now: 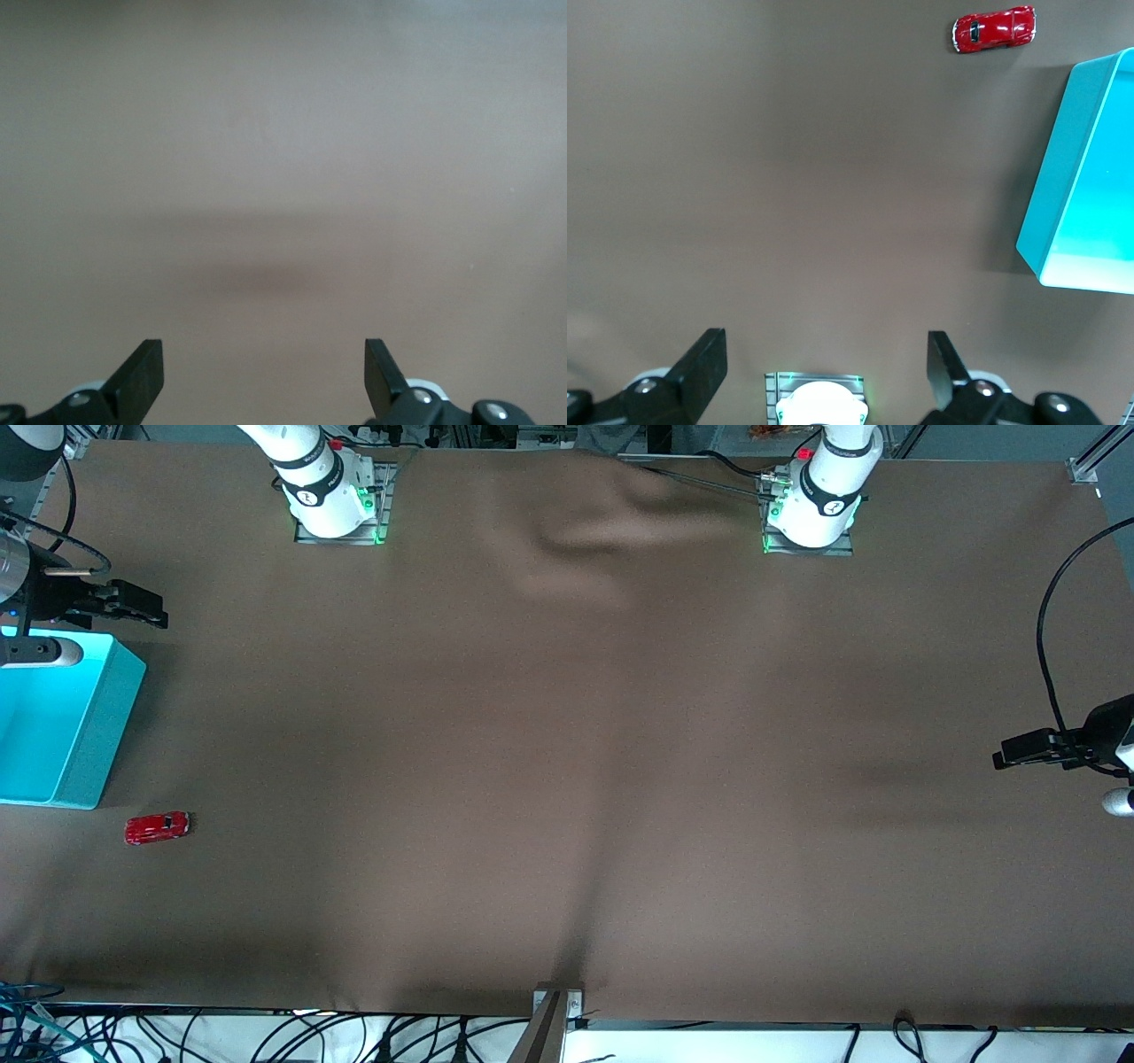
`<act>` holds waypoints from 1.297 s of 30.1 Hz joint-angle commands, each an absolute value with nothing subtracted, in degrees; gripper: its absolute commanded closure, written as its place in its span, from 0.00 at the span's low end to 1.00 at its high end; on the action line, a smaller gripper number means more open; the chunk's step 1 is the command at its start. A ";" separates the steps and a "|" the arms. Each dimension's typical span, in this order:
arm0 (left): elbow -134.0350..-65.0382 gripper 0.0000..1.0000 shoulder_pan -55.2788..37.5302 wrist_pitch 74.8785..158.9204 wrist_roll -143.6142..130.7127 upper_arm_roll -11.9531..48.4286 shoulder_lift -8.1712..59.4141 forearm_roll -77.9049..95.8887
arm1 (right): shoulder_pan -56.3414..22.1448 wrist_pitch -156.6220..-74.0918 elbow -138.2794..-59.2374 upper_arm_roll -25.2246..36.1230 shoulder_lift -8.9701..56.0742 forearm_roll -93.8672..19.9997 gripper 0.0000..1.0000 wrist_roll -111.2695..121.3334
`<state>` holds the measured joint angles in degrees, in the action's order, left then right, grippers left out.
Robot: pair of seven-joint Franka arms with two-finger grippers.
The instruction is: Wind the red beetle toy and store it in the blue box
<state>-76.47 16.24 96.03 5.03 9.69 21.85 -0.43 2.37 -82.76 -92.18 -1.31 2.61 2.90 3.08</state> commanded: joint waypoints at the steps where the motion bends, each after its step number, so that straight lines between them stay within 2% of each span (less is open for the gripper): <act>1: -71.90 0.00 16.35 92.99 6.42 9.67 22.15 -1.05 | 3.60 -82.97 -91.23 -1.58 3.25 4.04 0.00 4.13; 7: -71.63 0.00 16.17 92.64 6.33 9.67 22.24 -1.05 | 3.69 -83.41 -91.23 -1.58 3.34 4.13 0.00 4.13; 21: -71.72 0.00 16.00 92.55 5.80 11.95 22.15 -0.61 | 4.13 -87.89 -91.67 -1.23 7.91 5.10 0.00 3.43; 39: -71.72 0.00 16.61 92.55 5.98 11.60 22.24 -0.88 | 4.92 -106.78 -106.60 2.28 8.26 5.01 0.00 4.04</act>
<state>-72.95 16.43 93.72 5.09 11.43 21.96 -0.40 4.51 -101.16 -101.23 1.75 9.47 4.28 3.20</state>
